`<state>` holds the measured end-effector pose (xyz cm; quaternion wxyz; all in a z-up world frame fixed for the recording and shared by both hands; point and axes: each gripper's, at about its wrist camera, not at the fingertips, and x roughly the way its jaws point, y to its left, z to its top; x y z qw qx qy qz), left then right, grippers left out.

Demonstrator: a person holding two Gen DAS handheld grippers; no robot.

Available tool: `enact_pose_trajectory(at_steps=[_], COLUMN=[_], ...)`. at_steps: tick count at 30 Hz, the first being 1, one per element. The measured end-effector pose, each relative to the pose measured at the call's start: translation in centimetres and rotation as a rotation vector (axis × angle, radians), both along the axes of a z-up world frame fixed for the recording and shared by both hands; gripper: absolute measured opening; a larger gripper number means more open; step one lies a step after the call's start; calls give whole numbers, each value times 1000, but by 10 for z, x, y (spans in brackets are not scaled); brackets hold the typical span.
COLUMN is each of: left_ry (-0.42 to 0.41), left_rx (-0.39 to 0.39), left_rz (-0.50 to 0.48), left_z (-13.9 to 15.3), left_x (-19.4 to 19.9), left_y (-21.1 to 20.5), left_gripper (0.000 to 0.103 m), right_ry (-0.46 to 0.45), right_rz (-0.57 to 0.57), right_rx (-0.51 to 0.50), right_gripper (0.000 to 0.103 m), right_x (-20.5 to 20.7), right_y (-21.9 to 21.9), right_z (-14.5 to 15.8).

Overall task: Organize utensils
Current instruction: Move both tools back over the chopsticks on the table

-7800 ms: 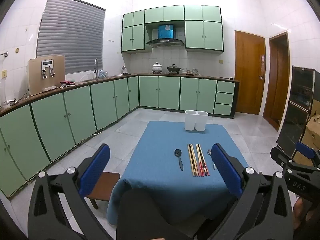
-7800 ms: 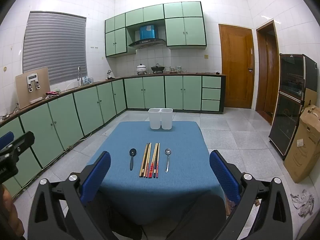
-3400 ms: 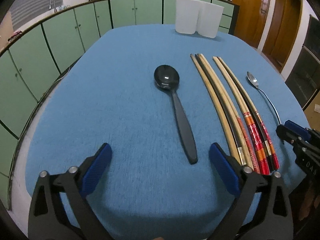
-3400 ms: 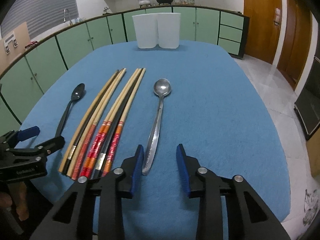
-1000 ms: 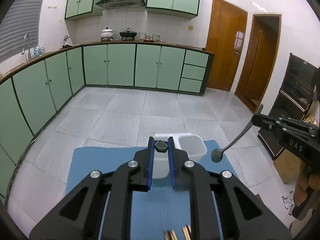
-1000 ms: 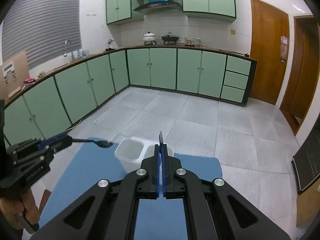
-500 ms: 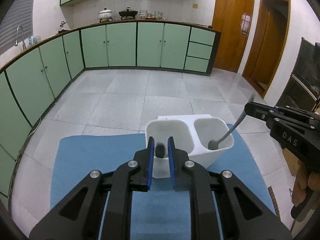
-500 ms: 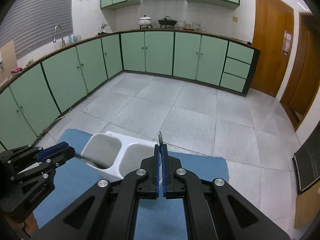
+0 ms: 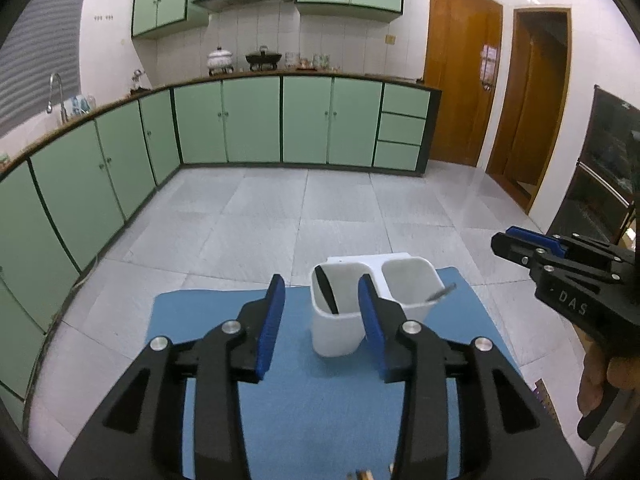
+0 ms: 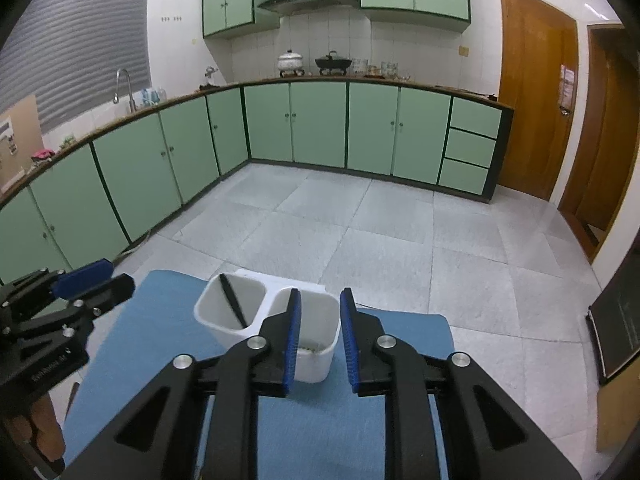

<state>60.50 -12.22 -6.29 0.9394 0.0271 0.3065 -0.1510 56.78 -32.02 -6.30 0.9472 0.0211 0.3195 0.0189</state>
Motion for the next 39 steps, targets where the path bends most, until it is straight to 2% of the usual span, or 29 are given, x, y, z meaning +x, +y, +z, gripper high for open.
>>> enact_pose_trajectory(at_steps=[5,9,14,16,20,23,28,36,39], left_ry=[-47,-74,-81,-79,-42,48,100,130,152], left_rx=[3,17,20,21,14,18,54,56,66], left_rz=[15,28,67,87,113,95,50,30,10], left_z=[7,-3,-34,-51,-97,-134,-165,-184,-196], left_x=[-67,-124,-208,-238,-295,-316,-335,-335,-335], left_y=[25,44,71,80,91,87,78,74,61], left_gripper=[51,58,67,71,72,72,71,71,69], right_ry=[-55,-72,-82,-69,-33,18,89,131,127], right_rz=[-1,-10,-43,-44,-53,-28,59,80,72], right_rx=[10,41,46,58,65,80,39,-15,-15], right_gripper=[30,33,43,44,44,44,43,40,29], right_x=[-70,-143,-240,-270,-323,-342,-356,-337,-335], right_y=[0,0,7,14,32,48,84,96,92], right_z=[3,-14,-53,-72,-117,-148,-186,-206,-207])
